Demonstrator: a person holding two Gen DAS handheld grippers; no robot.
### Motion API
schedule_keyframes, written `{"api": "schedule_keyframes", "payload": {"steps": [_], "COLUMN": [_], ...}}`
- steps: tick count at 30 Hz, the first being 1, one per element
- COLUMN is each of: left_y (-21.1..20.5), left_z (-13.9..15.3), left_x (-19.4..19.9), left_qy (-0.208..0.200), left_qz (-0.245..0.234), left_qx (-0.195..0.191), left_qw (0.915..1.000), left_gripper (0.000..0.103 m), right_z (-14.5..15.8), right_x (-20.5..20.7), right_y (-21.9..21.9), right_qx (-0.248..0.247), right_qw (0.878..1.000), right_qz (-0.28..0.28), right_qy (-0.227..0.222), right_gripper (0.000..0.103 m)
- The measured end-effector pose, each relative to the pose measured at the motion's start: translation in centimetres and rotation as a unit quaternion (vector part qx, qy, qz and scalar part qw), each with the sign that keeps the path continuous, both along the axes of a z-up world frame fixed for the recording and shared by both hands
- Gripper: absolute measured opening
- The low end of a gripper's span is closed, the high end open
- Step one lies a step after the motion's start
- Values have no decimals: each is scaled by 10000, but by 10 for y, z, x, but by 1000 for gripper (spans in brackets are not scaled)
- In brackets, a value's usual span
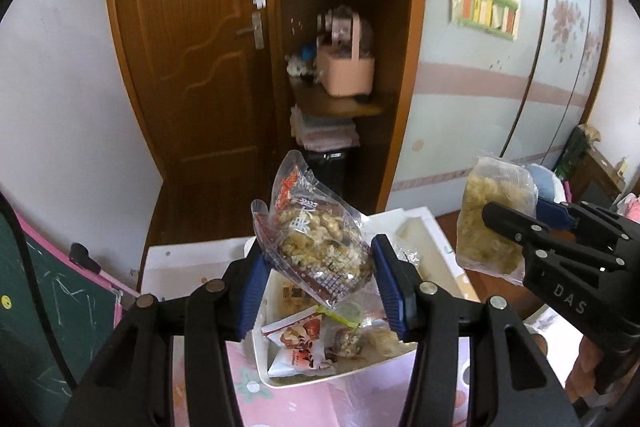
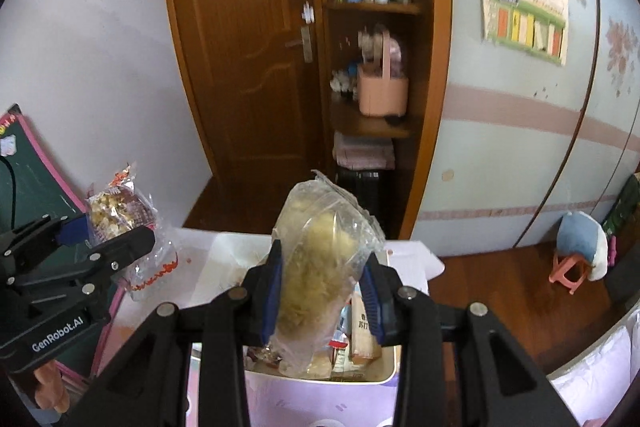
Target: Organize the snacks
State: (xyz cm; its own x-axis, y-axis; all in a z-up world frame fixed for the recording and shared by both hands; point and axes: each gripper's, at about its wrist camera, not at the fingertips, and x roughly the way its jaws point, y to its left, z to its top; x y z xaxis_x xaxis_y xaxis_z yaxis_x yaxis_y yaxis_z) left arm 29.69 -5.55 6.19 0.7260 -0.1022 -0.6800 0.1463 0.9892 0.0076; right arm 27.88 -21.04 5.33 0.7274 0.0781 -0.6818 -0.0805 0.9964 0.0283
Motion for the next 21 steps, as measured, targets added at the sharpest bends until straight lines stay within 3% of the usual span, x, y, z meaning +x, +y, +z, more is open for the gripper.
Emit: {"api": "schedule_keyframes", "payload": {"steps": [7,9,10,11,15,21], "left_y": [6,11,15,19,25,24], "left_z": [-54,-64,-67,-70,-76,-71], "left_x": [44,50,50,51,52,40], "left_qy": [538,577,576,559,628,559], "left_qz": [142,253,312,365,323,259], "left_qx": [-52,-48,-83,-165,-247,23], "left_qw": [9984,9980,9978,9976,9972,9981], "left_gripper": [51,69,85,92,93,93], "right_z": [-46,-57,-63,-66,-72,-69], "right_x": [43,51,54,56,54,49], "right_y": [4,5,6,7,9,4], "right_qx": [197,240,191,157,108,195], "right_qw": [9981,9973,9971,9968,9969,9965], "right_qz": [37,64,36,12,-15,-5], "right_qy": [579,692,742,778,785,817], "right_gripper": [37,38,40,43,47,51]}}
